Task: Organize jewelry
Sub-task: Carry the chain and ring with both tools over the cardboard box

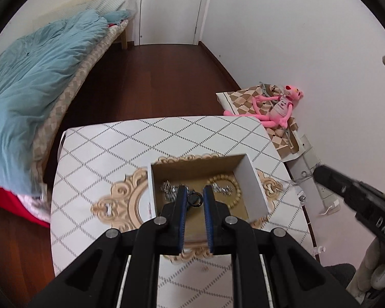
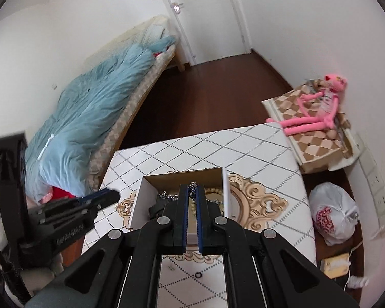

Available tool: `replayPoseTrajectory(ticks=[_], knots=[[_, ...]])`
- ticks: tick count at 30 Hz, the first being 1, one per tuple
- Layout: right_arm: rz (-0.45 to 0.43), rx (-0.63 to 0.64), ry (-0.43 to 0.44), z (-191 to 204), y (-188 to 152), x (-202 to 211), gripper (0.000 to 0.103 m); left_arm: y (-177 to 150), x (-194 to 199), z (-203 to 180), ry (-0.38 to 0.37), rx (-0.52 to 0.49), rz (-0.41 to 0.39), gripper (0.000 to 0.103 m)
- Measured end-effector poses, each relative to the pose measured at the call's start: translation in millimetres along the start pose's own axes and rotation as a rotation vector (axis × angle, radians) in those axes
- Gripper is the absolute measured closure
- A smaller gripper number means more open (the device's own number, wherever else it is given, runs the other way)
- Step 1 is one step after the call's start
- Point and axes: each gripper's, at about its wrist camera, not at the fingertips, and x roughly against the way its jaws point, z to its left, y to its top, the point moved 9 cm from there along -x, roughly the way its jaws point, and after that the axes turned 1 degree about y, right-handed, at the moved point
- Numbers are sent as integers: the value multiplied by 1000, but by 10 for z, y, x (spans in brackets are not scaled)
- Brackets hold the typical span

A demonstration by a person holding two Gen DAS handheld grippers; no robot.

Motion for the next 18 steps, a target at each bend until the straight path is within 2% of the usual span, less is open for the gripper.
replayPoseTrajectory(ticks=[4, 9, 18], knots=[[77, -16, 29, -5, 53, -333, 98, 127, -208, 54, -16, -12, 40, 93], [176, -34, 50, -49, 35, -715, 98, 187, -580, 117, -46, -4, 139, 93], [342, -51, 56, -116, -131, -1186, 97, 193, -931, 195, -98, 98, 260, 90]])
